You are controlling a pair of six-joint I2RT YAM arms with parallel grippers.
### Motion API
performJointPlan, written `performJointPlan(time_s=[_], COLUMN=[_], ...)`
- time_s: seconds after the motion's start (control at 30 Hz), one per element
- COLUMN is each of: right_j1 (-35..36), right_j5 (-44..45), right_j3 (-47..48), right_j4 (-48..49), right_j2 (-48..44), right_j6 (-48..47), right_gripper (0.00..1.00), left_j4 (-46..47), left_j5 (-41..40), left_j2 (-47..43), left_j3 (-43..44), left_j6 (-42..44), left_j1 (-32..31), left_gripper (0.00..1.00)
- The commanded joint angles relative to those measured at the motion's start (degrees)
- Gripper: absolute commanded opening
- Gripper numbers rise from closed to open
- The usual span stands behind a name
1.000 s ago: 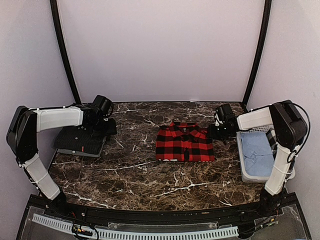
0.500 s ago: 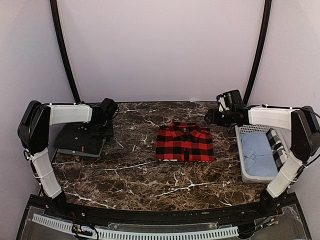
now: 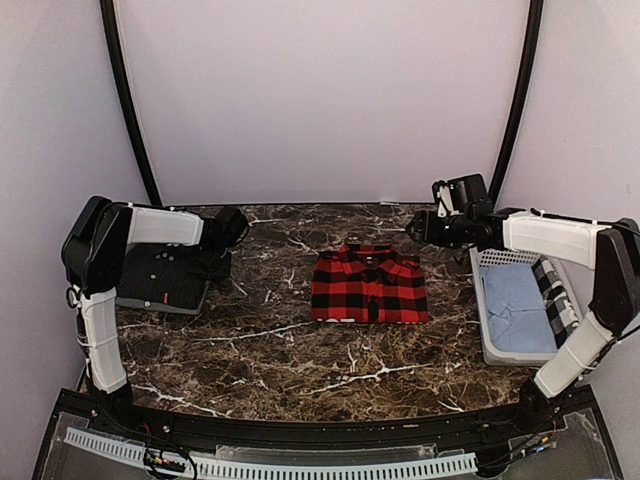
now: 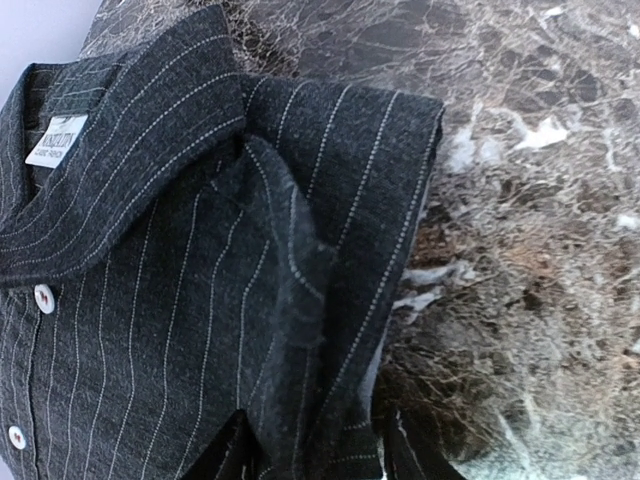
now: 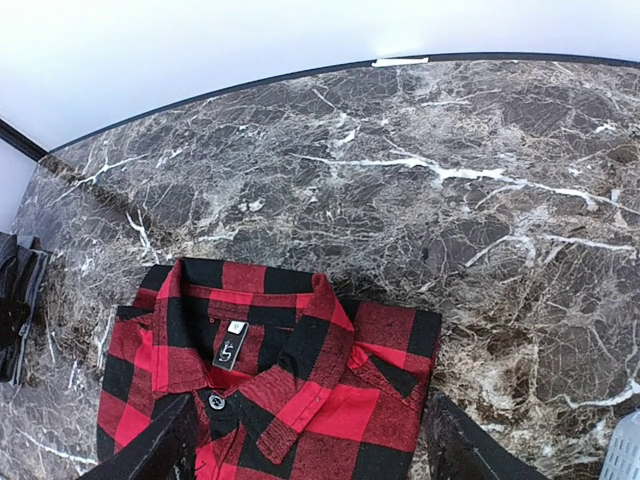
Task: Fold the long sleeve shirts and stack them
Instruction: Move the square-folded shirt to the center of the board.
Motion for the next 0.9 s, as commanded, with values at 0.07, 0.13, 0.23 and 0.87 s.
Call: performJointPlan(time_s=[0.07, 0.13, 0.23, 0.87], right_j1=[0.4, 0.4, 0.4, 0.4], right_j5=[-0.6, -0.5, -0.5, -0.3], right_j3=[-0.8, -0.8, -1.2, -2.4], right_j4=[1.5, 1.4, 1.7, 1.2], right_j2=[-2.3, -2.5, -2.8, -4.5], right_j6=[0.4, 0.3, 0.5, -0.1], right_gripper=[0.74, 0.74, 0.74, 0.74], left_j4=[-2.6, -2.9, -3.2, -6.3], left_j5=[-4.0, -4.7, -6.0, -0.6], left_j2=[2.4, 3.3, 4.5, 5.6], left_j3=[1.6, 1.7, 1.7, 11.6], left_j6=[0.6, 0.6, 0.5, -0.1], left_j1=[-0.3, -0.4, -0.6, -6.9], left_gripper=[0.4, 0.39, 0.33, 0.0])
